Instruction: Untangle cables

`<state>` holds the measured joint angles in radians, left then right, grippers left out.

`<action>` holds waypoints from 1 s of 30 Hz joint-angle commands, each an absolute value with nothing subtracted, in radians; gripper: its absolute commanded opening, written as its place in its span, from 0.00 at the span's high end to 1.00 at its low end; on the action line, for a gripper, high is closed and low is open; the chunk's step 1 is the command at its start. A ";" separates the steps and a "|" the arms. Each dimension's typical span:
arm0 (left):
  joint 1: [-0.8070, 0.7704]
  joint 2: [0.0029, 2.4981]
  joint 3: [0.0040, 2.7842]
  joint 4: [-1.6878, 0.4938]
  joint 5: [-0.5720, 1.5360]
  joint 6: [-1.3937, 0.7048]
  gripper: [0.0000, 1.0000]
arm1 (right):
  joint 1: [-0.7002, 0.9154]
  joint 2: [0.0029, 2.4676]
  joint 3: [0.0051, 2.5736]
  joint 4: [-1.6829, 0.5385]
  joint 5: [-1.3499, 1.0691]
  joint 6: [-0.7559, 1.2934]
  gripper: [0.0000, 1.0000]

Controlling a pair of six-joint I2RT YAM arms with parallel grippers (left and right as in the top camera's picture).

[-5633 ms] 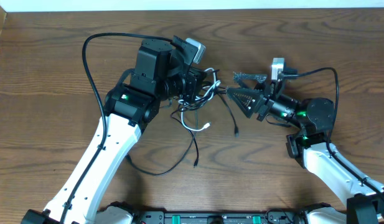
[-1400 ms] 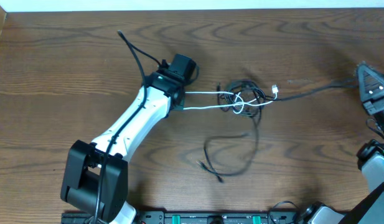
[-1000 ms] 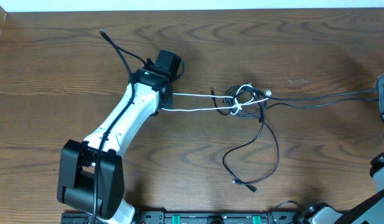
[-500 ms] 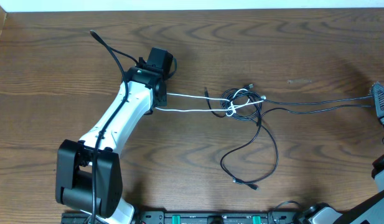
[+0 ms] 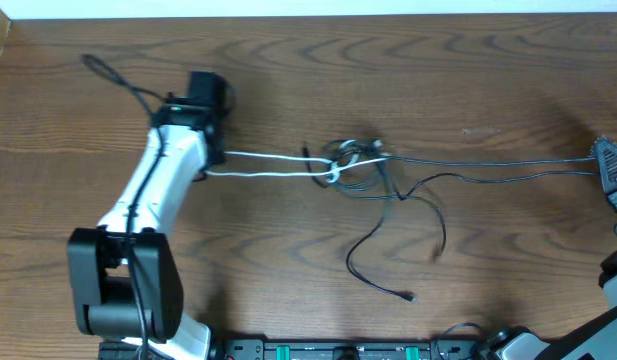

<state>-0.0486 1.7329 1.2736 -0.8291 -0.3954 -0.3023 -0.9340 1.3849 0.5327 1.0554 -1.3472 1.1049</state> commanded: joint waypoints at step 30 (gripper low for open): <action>0.363 1.747 1.258 -0.882 -0.321 -0.506 0.93 | -1.085 1.379 0.540 0.971 -1.297 1.031 0.99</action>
<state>0.3466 1.7329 1.2659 -0.8864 -0.2825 -0.4828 -1.0641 1.3849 0.5323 0.9806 -1.3712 1.0714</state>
